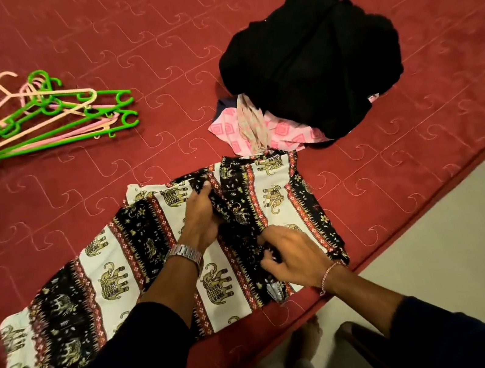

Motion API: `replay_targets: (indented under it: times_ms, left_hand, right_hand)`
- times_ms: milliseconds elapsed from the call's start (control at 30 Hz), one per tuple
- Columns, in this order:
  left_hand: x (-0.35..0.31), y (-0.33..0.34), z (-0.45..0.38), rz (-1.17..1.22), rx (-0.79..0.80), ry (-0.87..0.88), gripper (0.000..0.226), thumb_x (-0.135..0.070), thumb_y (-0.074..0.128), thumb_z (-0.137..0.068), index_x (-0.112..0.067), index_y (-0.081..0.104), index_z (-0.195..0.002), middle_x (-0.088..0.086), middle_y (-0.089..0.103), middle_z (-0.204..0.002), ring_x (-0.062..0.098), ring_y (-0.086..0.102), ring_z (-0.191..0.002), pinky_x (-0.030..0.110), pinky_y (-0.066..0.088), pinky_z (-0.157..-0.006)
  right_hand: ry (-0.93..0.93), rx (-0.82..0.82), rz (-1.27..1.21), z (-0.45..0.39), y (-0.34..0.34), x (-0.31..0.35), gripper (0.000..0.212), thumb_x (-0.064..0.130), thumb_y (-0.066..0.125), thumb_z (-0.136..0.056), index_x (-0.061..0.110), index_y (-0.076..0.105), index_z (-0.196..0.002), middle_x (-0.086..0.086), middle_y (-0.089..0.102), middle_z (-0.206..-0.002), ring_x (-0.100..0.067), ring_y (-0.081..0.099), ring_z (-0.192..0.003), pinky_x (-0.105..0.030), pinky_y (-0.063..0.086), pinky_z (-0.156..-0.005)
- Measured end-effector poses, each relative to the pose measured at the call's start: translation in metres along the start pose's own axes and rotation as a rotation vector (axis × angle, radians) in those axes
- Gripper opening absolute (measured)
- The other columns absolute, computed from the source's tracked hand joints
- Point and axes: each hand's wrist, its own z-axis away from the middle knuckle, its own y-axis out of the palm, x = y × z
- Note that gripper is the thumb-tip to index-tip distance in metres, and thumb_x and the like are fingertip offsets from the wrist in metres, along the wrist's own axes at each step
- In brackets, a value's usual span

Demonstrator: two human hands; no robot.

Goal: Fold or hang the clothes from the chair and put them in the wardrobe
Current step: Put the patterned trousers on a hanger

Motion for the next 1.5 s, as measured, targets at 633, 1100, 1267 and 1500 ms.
replay_targets:
  times_ms: [633, 1100, 1267, 1500]
  left_hand:
    - [-0.009, -0.002, -0.011, -1.457, -0.294, 0.890, 0.042, -0.041, 0.062, -0.093, -0.014, 0.061, -0.125, 0.006, 0.060, -0.113, 0.021, 0.049, -0.100, 0.038, 0.049, -0.085]
    - [-0.045, -0.018, -0.008, -0.777, -0.200, 0.620, 0.020, -0.020, 0.070, -0.092, -0.002, 0.061, -0.087, 0.010, 0.058, -0.074, 0.026, 0.056, -0.064, 0.052, 0.056, -0.060]
    - [-0.033, -0.032, -0.009, -0.903, -0.333, 0.516, 0.022, -0.016, 0.075, -0.087, -0.005, 0.058, -0.094, -0.001, 0.054, -0.077, 0.011, 0.051, -0.063, 0.024, 0.046, -0.055]
    - [-0.008, -0.044, -0.001, -0.926, -0.537, 0.454, 0.044, -0.038, 0.071, -0.090, -0.008, 0.046, -0.110, 0.013, 0.061, -0.098, 0.026, 0.062, -0.083, 0.042, 0.059, -0.070]
  right_hand:
    - [0.029, 0.073, 0.216, 0.013, 0.003, 0.006, 0.039, 0.063, 0.045, -0.091, 0.026, 0.050, -0.081, 0.014, 0.045, -0.069, -0.009, 0.043, -0.060, -0.028, 0.044, -0.060]
    - [-0.060, 0.143, 0.027, 0.026, -0.014, 0.000, 0.023, 0.034, 0.041, -0.088, 0.018, 0.043, -0.072, 0.005, 0.031, -0.051, -0.011, 0.023, -0.042, -0.029, 0.030, -0.041]
    - [-0.041, 0.341, 0.184, 0.015, 0.002, 0.009, 0.031, 0.047, 0.037, -0.095, 0.020, 0.043, -0.081, 0.003, 0.042, -0.055, -0.014, 0.039, -0.043, -0.026, 0.034, -0.051]
    - [0.205, -0.063, 0.171, 0.010, 0.005, -0.001, 0.042, 0.058, 0.034, -0.102, 0.025, 0.058, -0.094, 0.011, 0.055, -0.074, -0.005, 0.048, -0.062, -0.023, 0.040, -0.056]
